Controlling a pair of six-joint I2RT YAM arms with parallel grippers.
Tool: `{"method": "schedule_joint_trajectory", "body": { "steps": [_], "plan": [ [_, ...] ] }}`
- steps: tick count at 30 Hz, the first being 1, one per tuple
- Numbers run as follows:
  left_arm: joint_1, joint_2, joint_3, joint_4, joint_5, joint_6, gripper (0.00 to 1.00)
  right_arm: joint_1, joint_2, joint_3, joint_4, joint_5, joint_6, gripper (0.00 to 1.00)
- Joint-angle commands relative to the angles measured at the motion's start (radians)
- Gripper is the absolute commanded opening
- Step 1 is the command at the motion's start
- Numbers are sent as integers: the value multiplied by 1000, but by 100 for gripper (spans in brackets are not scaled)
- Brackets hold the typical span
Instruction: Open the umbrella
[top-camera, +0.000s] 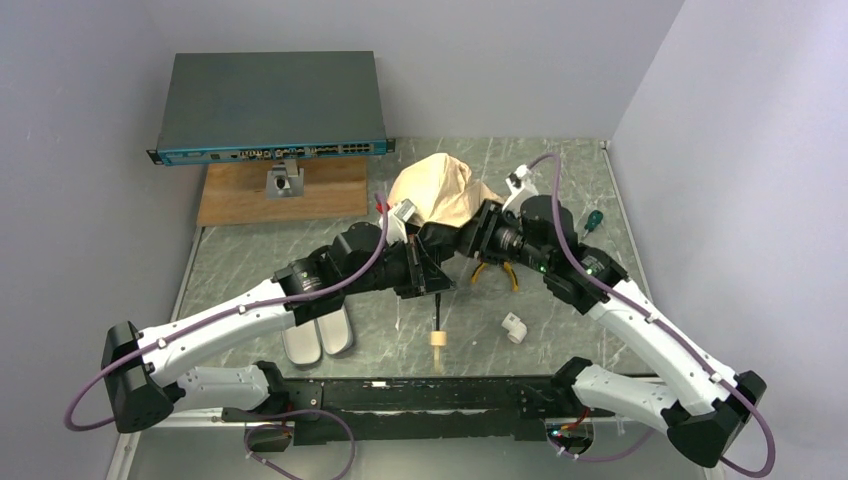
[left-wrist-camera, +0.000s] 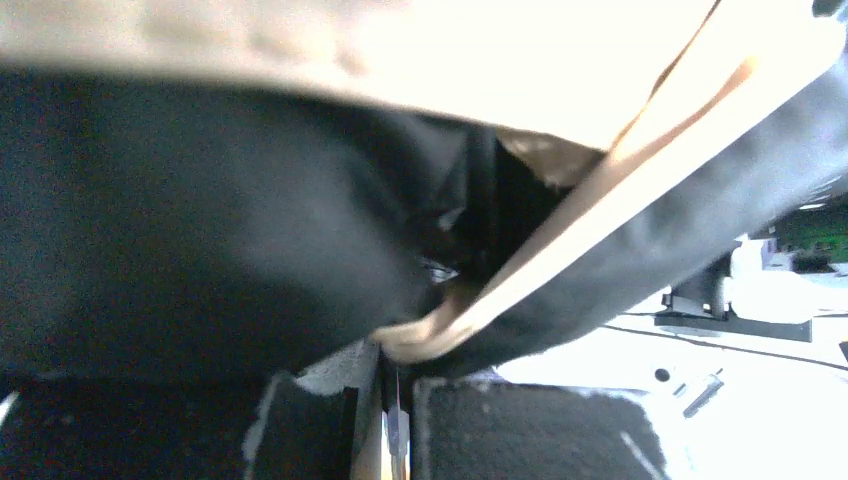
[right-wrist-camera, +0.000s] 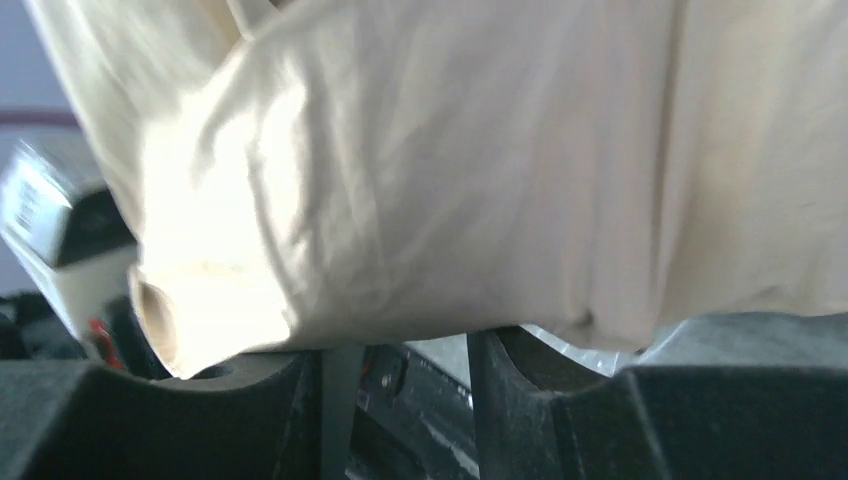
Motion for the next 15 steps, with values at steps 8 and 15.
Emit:
{"method": "schedule_joint_trajectory", "body": {
  "steps": [8, 15],
  "plan": [
    [-12, -39, -63, 196, 143, -90, 0, -45, 198, 492, -44, 320, -150, 51],
    [-10, -56, -63, 208, 132, -105, 0, -169, 301, 676, -207, 195, -213, 63]
  ]
}}
